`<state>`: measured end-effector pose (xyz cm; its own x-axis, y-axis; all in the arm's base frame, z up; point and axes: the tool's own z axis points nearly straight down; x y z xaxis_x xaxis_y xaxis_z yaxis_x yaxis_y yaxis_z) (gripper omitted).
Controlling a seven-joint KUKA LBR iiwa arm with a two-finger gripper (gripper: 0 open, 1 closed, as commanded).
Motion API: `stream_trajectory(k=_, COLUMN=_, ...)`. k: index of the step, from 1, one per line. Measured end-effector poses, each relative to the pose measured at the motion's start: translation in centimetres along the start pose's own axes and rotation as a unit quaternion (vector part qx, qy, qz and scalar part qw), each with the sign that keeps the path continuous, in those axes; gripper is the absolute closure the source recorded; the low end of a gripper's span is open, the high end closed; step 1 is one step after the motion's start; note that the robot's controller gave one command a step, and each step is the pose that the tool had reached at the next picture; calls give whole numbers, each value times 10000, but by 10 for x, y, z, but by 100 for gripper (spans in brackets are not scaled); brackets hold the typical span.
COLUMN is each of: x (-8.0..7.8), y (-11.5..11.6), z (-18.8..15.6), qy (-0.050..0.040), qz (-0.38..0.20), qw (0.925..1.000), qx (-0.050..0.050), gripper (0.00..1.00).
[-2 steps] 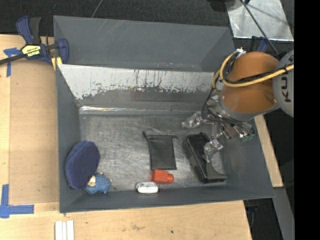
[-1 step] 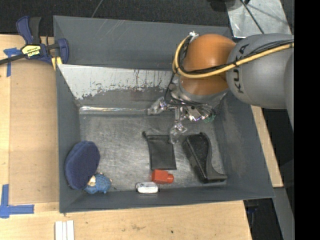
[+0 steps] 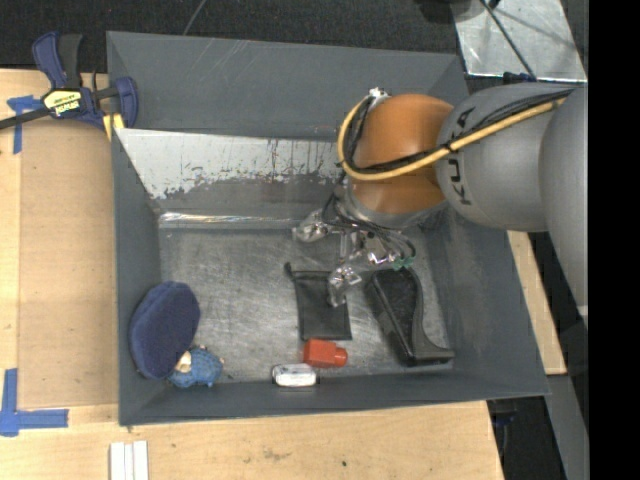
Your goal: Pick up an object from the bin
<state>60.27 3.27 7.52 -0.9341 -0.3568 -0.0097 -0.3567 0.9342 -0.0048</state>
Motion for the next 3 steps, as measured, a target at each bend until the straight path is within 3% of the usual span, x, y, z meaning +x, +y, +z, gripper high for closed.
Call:
stream_trajectory(k=1, x=-6, y=1, z=-4, qy=-112, qz=3, qw=9999, qx=9, gripper=100)
stream_trajectory(k=2, x=2, y=0, z=-149, qy=-16, qz=-598, qw=9982, qx=-3, gripper=100)
stream_trajectory(k=3, x=19, y=-31, z=-190, qy=6, qz=-2065, qw=9784, qx=-7, gripper=100)
